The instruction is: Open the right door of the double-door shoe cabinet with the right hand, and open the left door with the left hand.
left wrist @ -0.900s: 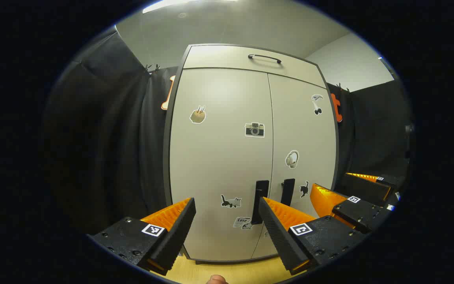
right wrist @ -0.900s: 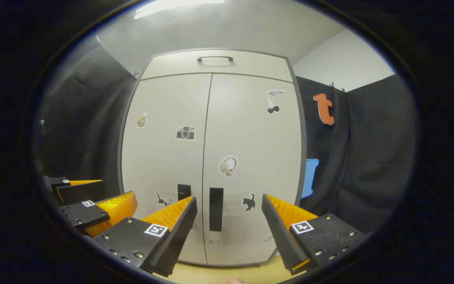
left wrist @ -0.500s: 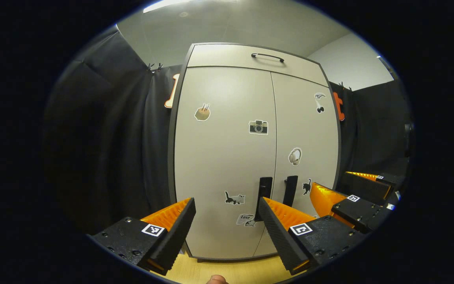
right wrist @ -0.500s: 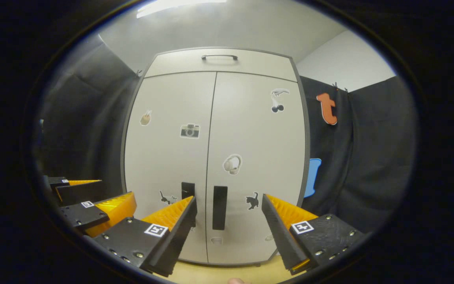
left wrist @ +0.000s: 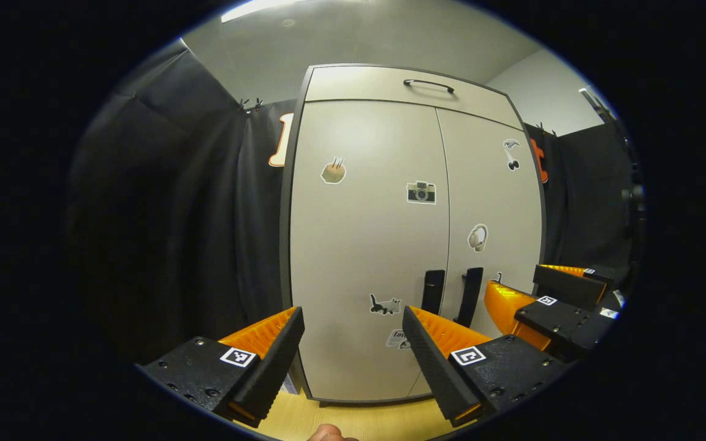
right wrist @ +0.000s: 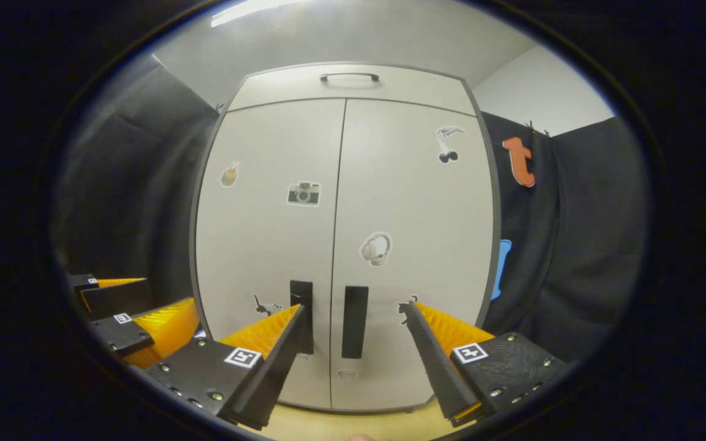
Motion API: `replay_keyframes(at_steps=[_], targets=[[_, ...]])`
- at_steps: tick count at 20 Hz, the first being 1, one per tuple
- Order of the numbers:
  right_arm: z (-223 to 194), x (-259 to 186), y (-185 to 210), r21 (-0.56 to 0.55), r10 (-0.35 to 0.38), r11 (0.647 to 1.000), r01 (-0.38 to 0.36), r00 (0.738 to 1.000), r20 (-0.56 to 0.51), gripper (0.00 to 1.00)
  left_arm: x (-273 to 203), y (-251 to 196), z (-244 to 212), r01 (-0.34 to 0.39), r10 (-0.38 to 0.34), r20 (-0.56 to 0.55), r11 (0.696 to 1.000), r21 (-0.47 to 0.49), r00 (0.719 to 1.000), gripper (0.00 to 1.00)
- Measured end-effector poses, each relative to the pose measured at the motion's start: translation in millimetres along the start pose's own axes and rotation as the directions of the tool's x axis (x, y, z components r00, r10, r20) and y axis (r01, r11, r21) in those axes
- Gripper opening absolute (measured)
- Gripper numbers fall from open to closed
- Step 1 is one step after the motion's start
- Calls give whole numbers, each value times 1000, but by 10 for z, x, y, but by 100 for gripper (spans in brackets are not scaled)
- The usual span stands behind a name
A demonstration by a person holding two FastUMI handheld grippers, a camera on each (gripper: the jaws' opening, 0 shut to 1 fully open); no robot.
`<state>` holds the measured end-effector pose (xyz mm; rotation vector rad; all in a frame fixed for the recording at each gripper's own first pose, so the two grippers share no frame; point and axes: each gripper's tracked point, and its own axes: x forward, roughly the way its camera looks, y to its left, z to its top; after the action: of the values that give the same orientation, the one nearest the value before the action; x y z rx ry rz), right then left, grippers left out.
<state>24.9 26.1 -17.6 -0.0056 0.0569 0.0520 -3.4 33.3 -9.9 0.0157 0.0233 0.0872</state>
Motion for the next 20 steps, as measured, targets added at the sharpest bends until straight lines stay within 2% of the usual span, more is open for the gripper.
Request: replay_keyframes(at_steps=[1,2,5,6,7,8,9,11,15,16,19,20], targets=[[-22,57,14,-1,2,1000,-2,1000,-6,94,4,41,-8,-8,8,0,1000,1,1000,99],[-49,118,13,-2,-4,1000,4,1000,-10,98,9,80,-9,-17,17,-2,1000,1,1000,99],[-119,302,-44,-12,-31,999,30,999,-19,98,28,203,-38,-43,43,-10,999,0,999,99],[-143,370,-75,-17,-39,999,39,999,-21,94,38,238,-48,-50,50,-13,999,-1,999,100],[-160,430,-105,-21,-51,999,50,998,-22,98,44,272,-62,-59,59,-18,998,-2,998,100],[-189,489,-128,-24,-55,998,55,998,-27,94,49,307,-81,-65,65,-22,998,-2,998,100],[-215,549,-153,-28,-64,998,63,997,-34,96,59,333,-89,-71,71,-26,997,-2,997,100],[-266,658,-186,-32,-71,997,70,996,-46,85,58,386,-107,-85,85,-31,996,-1,996,100],[-406,802,-119,-40,-50,998,47,996,-79,83,45,490,-171,-116,116,-47,993,1,992,100],[-433,849,-90,-40,-44,998,40,996,-82,69,36,523,-193,-123,123,-51,992,1,991,100],[-508,915,-60,-52,-37,998,32,994,-98,69,11,627,-231,-151,151,-63,988,3,986,100],[-536,954,-63,-54,-43,998,38,994,-100,64,1,660,-247,-160,160,-65,987,2,985,100]])
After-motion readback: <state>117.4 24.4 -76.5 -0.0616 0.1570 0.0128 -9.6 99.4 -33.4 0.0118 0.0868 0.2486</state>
